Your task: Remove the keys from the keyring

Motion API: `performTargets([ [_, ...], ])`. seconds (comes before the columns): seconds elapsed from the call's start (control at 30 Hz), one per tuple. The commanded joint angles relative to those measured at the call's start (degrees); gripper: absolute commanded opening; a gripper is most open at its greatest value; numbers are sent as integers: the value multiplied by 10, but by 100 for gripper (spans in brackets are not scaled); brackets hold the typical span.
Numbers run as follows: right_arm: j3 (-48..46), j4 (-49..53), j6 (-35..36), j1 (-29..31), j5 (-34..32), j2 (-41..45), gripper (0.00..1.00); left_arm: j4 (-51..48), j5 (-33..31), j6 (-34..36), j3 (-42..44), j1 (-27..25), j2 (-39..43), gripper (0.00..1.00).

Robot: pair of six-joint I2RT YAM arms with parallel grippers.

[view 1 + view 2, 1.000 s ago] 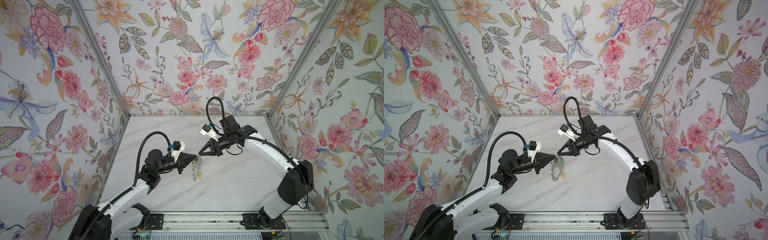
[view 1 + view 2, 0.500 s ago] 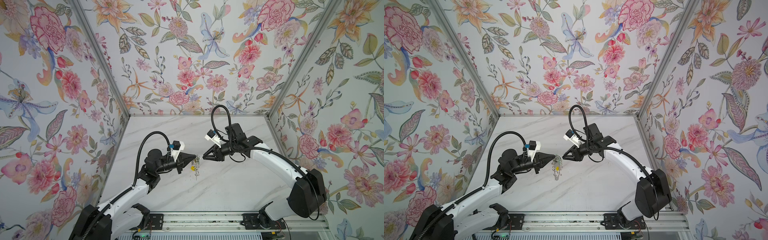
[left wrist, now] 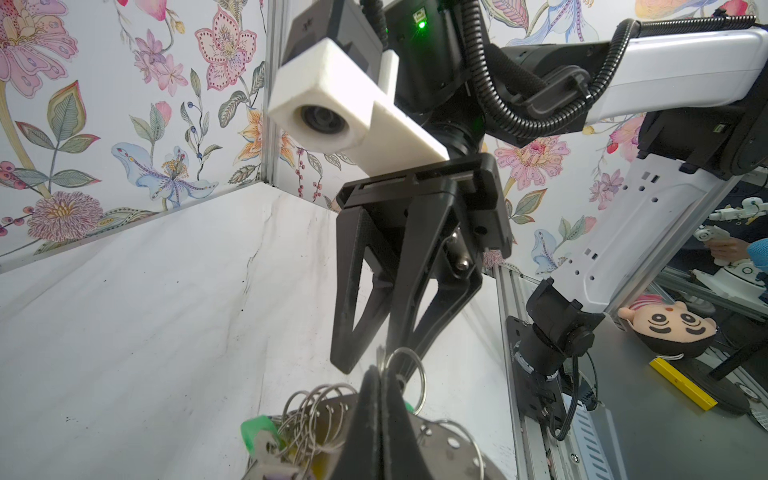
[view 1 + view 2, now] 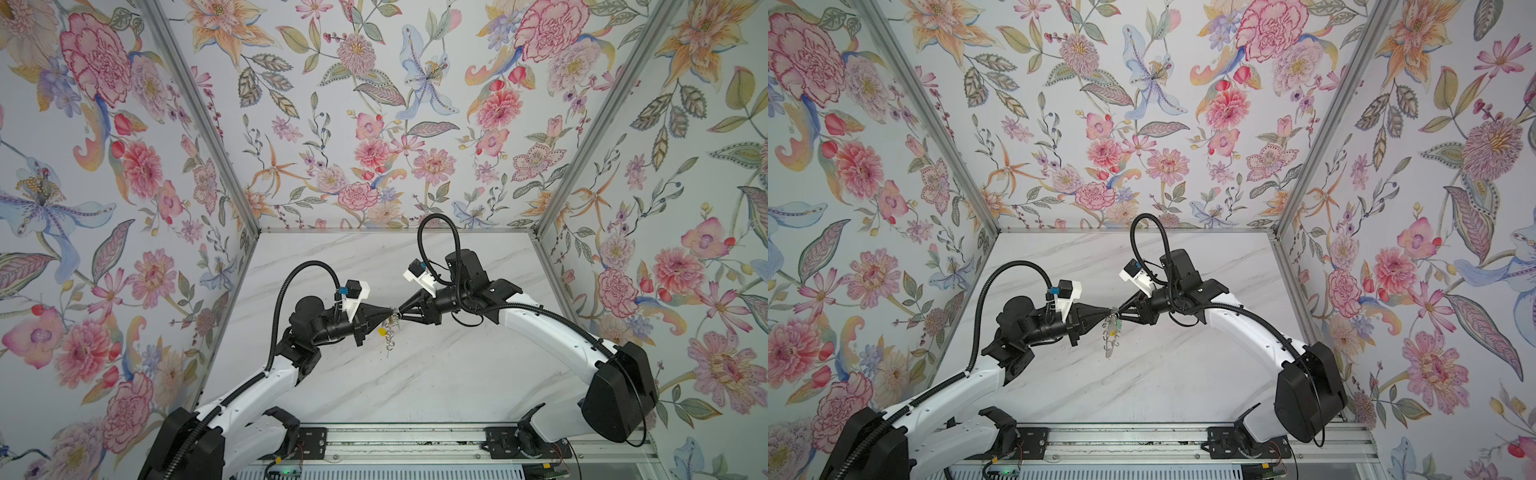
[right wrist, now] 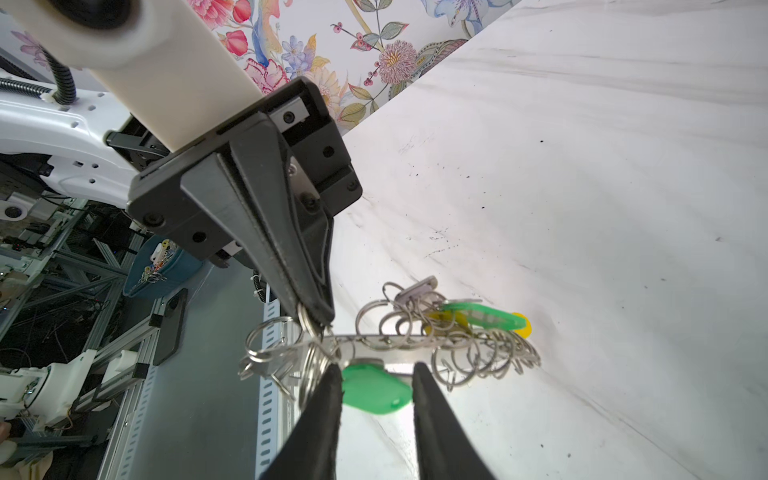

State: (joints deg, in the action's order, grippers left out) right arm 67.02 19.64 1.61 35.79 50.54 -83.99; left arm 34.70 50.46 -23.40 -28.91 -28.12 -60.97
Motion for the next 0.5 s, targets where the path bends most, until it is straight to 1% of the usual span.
performTargets([
  [0.0, -4, -7, -2, 0, 1, 12, 31, 18, 6, 3, -21, 6, 9, 0],
  [0.27, -20, 10, -1, 2, -16, 33, 32, 11, 2, 9, -21, 9, 11, 0],
  [0.47, -10, 10, 2, 10, -30, 30, 33, 29, 7, -2, -21, 9, 5, 0],
])
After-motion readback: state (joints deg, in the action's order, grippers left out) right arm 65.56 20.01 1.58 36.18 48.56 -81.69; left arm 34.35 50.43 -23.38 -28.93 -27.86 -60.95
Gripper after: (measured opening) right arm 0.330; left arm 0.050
